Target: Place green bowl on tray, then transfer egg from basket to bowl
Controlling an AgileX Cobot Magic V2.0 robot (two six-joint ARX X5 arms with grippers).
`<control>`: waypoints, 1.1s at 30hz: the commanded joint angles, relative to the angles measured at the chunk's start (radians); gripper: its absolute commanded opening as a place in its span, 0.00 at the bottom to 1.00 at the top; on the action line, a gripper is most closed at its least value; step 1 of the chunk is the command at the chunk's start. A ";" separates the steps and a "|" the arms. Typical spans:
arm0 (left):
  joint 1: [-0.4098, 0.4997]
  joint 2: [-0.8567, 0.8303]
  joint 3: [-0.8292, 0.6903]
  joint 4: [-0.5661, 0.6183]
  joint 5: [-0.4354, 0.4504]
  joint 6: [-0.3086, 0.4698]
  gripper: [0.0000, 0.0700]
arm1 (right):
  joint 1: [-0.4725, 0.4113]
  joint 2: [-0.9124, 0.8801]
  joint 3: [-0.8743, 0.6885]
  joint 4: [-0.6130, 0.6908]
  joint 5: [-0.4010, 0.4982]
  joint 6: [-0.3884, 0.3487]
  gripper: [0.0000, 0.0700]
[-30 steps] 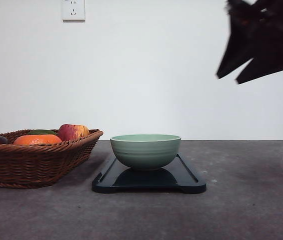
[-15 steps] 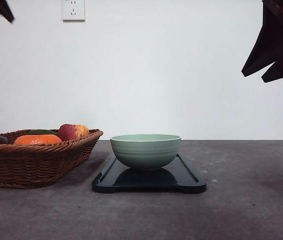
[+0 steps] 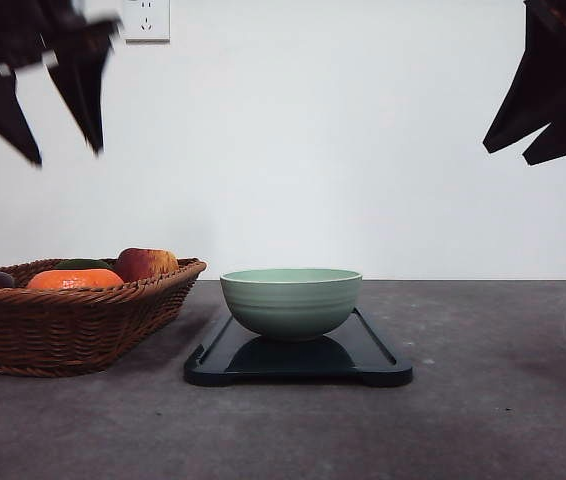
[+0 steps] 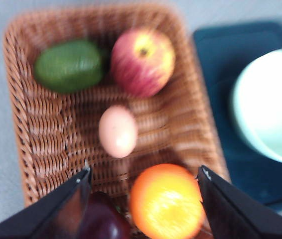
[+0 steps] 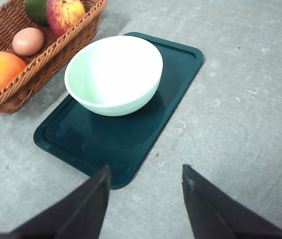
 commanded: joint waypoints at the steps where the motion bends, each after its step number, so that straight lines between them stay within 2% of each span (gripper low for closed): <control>1: -0.004 0.053 0.028 0.004 -0.017 0.010 0.62 | 0.006 0.007 0.005 0.009 0.003 -0.007 0.39; 17: -0.004 0.330 0.028 0.151 -0.078 0.033 0.62 | 0.006 0.007 0.005 0.010 0.003 -0.007 0.39; 33: -0.001 0.375 0.028 0.201 -0.086 0.033 0.62 | 0.006 0.007 0.005 0.010 0.007 -0.007 0.39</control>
